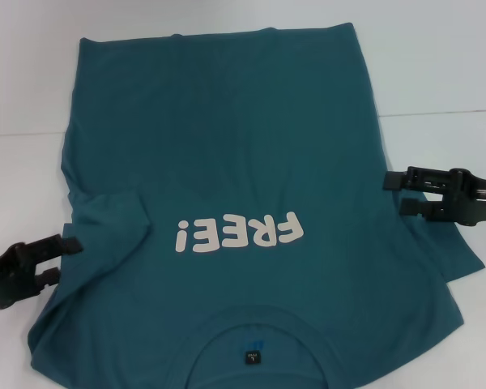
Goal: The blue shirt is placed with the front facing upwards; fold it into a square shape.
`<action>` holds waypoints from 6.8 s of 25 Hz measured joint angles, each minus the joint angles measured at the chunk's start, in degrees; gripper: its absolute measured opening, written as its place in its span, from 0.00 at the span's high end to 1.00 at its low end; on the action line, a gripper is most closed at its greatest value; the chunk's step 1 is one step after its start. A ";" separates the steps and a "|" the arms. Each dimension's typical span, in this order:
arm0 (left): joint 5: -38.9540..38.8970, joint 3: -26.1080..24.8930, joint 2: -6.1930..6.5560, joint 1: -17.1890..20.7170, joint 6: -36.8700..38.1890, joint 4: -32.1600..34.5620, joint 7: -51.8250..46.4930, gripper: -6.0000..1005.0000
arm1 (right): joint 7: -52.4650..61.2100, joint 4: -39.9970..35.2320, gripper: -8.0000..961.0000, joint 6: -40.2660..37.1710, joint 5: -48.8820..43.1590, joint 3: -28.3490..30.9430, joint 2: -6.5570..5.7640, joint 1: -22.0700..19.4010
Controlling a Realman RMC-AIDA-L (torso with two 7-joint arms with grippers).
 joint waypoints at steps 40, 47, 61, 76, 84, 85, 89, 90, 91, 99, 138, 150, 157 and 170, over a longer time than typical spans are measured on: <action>1.50 -0.44 2.35 -4.71 -7.38 -7.34 -2.60 0.24 | -0.21 0.00 0.05 -0.69 0.00 0.20 -0.05 -0.38; 1.56 -0.17 2.04 -5.64 -7.86 -7.81 -2.57 0.24 | -0.48 0.00 0.05 -0.69 0.00 0.64 -0.05 -0.46; 1.49 -0.01 0.26 -5.05 -1.55 -7.51 0.33 0.24 | -0.52 0.00 0.05 -0.79 0.00 0.68 -0.05 -0.46; -1.12 -0.57 -3.09 -1.16 8.93 -0.82 6.34 0.24 | -0.35 0.00 0.05 -0.74 0.00 0.71 -0.05 -0.46; -5.39 -0.72 -1.05 1.69 23.27 -1.00 37.67 0.24 | -1.33 -0.42 0.05 -0.68 0.00 0.71 -0.10 -0.50; -5.40 -0.73 -1.34 2.19 24.30 -0.94 41.27 0.24 | -1.68 -0.44 0.05 -0.73 0.00 0.71 -0.12 -0.51; -7.10 -1.23 -3.49 4.94 26.80 -0.97 56.69 0.24 | -2.63 -0.47 0.05 -0.69 0.00 1.24 -0.19 -0.53; -7.76 -1.32 -3.85 5.45 26.91 -1.00 58.57 0.24 | -2.91 -0.48 0.05 -0.57 0.00 1.58 -0.18 -0.55; -8.19 -1.34 -4.01 5.69 26.92 -1.00 59.20 0.24 | -3.29 -0.48 0.05 -0.44 0.00 2.02 -0.10 -0.55; -10.08 -5.18 -3.75 5.32 27.61 -1.64 52.53 0.24 | 0.29 -0.29 0.05 -0.31 -0.43 7.02 -2.70 -1.51; -13.73 -7.22 -4.24 3.92 27.83 -2.97 50.35 0.24 | 11.31 -3.07 0.05 10.33 -22.74 2.76 -4.82 4.91; -14.86 -7.22 -4.24 4.01 27.54 -3.68 50.75 0.24 | 6.78 -0.68 0.05 14.89 -22.78 1.26 -3.98 5.12; -14.93 -7.22 -4.24 3.90 27.08 -3.68 50.79 0.24 | 7.01 0.79 0.05 17.98 -22.77 0.72 -3.44 5.17; -15.01 -7.74 -4.24 4.02 26.68 -3.67 50.79 0.24 | 7.21 0.88 0.05 20.59 -22.41 0.71 -1.93 5.49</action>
